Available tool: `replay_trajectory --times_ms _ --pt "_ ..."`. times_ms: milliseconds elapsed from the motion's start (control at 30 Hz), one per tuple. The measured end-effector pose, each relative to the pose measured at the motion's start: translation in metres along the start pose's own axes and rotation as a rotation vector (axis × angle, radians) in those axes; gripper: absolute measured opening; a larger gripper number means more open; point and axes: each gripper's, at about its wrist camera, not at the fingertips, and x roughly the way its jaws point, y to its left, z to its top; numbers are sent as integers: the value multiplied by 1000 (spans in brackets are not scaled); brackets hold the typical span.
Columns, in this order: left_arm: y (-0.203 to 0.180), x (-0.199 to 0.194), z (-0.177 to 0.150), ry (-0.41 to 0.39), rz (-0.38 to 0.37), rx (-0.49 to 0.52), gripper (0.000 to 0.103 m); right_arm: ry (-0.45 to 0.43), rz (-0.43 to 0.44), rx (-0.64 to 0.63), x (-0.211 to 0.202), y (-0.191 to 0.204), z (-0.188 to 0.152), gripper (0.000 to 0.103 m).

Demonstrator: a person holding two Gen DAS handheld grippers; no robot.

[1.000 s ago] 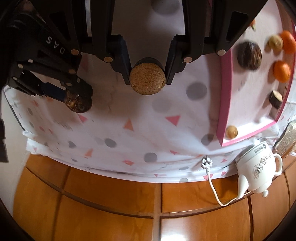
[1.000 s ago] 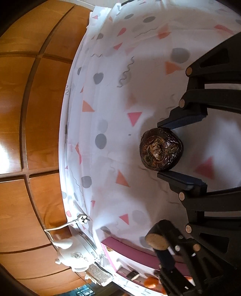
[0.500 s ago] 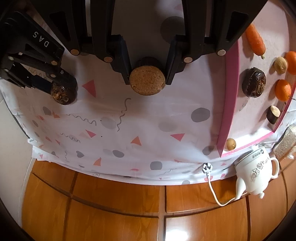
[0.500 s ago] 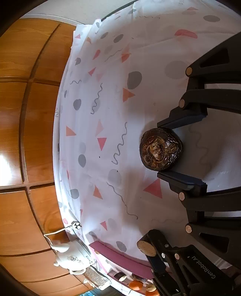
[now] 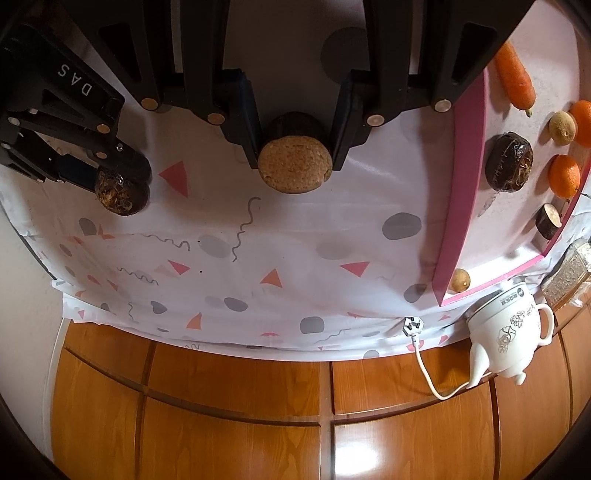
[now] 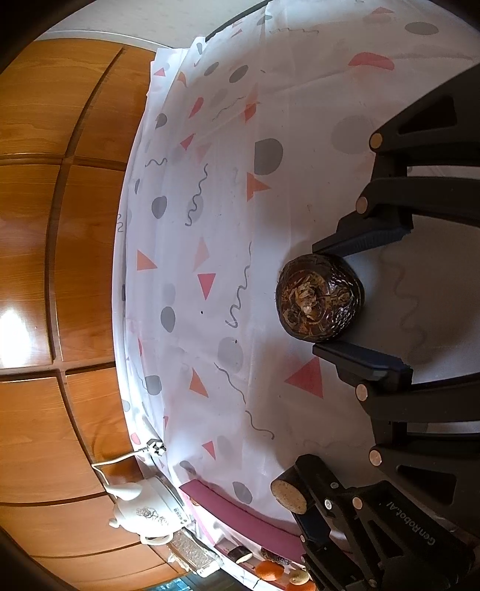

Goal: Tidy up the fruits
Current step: 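Lift the cylinder with the left tool while the right tool lifts the dark fruit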

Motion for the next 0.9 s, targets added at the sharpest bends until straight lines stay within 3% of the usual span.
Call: replay_trajectory --times_ms 700,900 --pt "-2 0 1 2 2 16 35 -6 -16 -15 0 3 0 47" --pt "-1 -9 7 38 -54 -2 35 -7 -22 -21 -1 3 0 47"
